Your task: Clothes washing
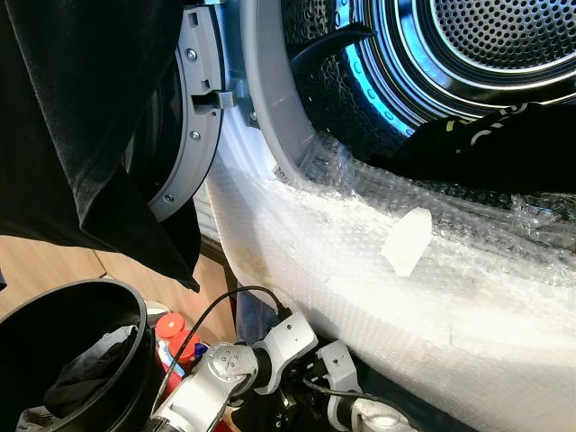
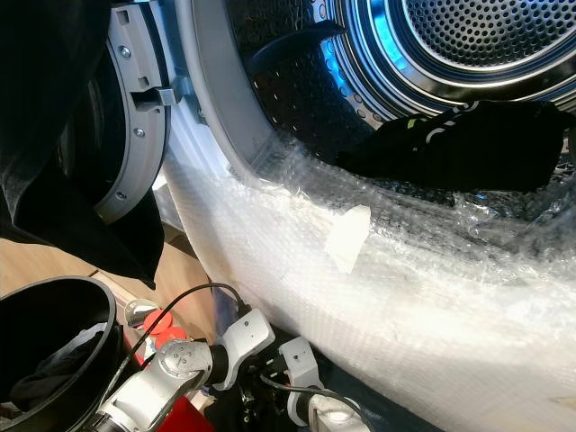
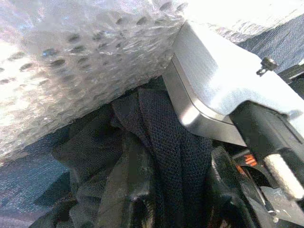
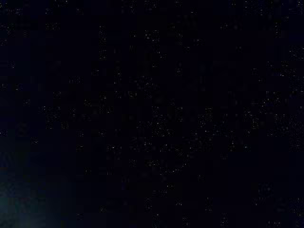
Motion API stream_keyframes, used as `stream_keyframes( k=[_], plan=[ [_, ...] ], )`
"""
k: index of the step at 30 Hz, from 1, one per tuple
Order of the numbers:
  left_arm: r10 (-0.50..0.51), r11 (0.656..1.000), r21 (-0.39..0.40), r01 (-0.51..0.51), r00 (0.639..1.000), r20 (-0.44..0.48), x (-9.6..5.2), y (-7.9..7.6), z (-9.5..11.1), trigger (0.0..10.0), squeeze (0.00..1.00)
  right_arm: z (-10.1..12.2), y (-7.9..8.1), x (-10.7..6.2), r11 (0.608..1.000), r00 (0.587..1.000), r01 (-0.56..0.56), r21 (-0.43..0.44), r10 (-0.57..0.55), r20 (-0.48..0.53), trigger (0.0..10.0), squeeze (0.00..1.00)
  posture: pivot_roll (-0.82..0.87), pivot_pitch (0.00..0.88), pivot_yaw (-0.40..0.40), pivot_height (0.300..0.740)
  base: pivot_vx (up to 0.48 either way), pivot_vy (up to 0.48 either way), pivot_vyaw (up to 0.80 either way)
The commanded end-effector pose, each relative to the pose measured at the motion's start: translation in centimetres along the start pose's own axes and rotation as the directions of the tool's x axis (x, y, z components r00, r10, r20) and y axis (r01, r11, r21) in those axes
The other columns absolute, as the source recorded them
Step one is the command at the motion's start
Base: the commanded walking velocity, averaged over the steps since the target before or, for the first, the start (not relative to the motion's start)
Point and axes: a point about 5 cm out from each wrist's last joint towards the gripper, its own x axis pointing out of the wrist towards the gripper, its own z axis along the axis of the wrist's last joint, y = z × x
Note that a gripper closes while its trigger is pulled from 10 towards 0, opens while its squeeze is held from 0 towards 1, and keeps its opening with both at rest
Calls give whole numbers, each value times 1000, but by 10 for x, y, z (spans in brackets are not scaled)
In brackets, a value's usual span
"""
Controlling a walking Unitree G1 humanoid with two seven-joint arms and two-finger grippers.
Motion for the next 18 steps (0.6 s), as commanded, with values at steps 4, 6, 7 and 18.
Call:
stream_keyframes(
  k=[4, 6, 7, 18],
  plan=[
    [-75, 996, 52, 68, 986, 147, 2, -7, 36, 0, 0, -1, -7, -4, 1000, 1000, 4, 18, -4, 9, 0, 0, -31, 22, 32, 740, 0, 0, 0],
    [-80, 996, 52, 73, 986, 145, 2, -8, 35, 0, 0, -1, -8, -5, 1000, 1000, -3, 19, 2, 12, 0, 0, -33, 24, 34, 740, 0, 0, 0],
    [-80, 996, 53, 73, 987, 141, 2, -8, 34, 0, 0, -1, -7, -6, 1000, 1000, -18, 12, 18, 11, 0, 0, -32, 23, 32, 740, 0, 0, 0],
    [-47, 998, 35, 43, 993, 111, -3, -7, 26, 0, 0, -10, 1, -15, 984, 985, -173, -38, 173, 15, 0, 0, -23, 21, 24, 740, 0, 0, 0]
  ],
)
